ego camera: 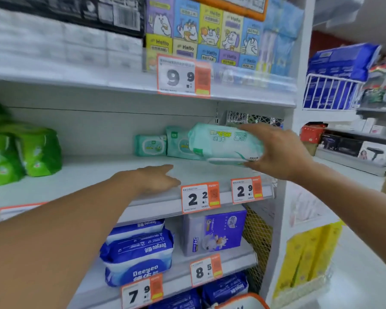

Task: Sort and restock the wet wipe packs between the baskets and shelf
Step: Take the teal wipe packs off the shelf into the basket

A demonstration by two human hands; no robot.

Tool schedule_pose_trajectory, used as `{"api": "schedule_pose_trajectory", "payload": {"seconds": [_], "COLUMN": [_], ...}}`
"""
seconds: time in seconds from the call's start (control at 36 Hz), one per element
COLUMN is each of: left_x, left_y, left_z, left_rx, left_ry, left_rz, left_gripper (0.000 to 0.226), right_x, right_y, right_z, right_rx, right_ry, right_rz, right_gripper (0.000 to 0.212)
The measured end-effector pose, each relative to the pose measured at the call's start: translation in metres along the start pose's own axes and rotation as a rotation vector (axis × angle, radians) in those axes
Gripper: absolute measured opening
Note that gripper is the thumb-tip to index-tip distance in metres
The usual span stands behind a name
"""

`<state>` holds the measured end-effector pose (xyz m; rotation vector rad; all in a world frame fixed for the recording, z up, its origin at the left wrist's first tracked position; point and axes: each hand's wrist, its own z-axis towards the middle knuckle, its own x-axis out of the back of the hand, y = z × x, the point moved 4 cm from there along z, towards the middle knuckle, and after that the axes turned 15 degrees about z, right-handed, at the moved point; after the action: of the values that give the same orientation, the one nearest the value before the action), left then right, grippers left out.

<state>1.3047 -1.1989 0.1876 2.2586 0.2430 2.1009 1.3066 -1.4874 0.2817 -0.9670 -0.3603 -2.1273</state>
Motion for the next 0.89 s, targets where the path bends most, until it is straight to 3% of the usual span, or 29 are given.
{"api": "schedule_pose_trajectory", "payload": {"seconds": [0.08,0.11,0.17,0.22,0.31,0.47,0.61,0.72,0.89], "left_x": [0.018,0.026,0.038,0.038,0.019,-0.002,-0.034,-0.112,-0.236], "left_y": [0.005,0.011,0.025,0.033,0.037,0.027,0.031,0.029,-0.004], "left_z": [-0.032,-0.047,-0.079,-0.105,-0.14,-0.172,-0.186,-0.193,-0.214], "left_rx": [-0.083,-0.146,-0.319,-0.437,-0.455,-0.405,-0.339,-0.194,0.042], "left_ry": [0.283,0.388,0.439,0.33,0.149,0.043,-0.092,-0.186,-0.323], "left_rz": [-0.247,-0.329,-0.528,-0.696,-0.78,-0.778,-0.769,-0.775,-0.806], "left_gripper": [0.107,0.108,0.105,0.097,0.082,0.076,0.063,0.067,0.083], "right_x": [0.038,0.047,0.056,0.052,0.037,0.005,-0.029,-0.099,-0.194], "right_y": [-0.022,-0.029,-0.041,-0.054,-0.065,-0.071,-0.081,-0.104,-0.12], "right_z": [-0.012,-0.015,-0.022,-0.031,-0.049,-0.071,-0.092,-0.147,-0.237], "right_rx": [-0.073,-0.12,-0.189,-0.228,-0.315,-0.405,-0.437,-0.511,-0.606], "right_ry": [0.034,0.012,-0.113,-0.294,-0.501,-0.594,-0.923,-1.235,-1.326], "right_rz": [0.227,0.357,0.659,0.877,0.999,1.123,0.974,0.781,0.76], "right_gripper": [0.091,0.092,0.085,0.071,0.065,0.067,0.061,0.044,0.057]}}
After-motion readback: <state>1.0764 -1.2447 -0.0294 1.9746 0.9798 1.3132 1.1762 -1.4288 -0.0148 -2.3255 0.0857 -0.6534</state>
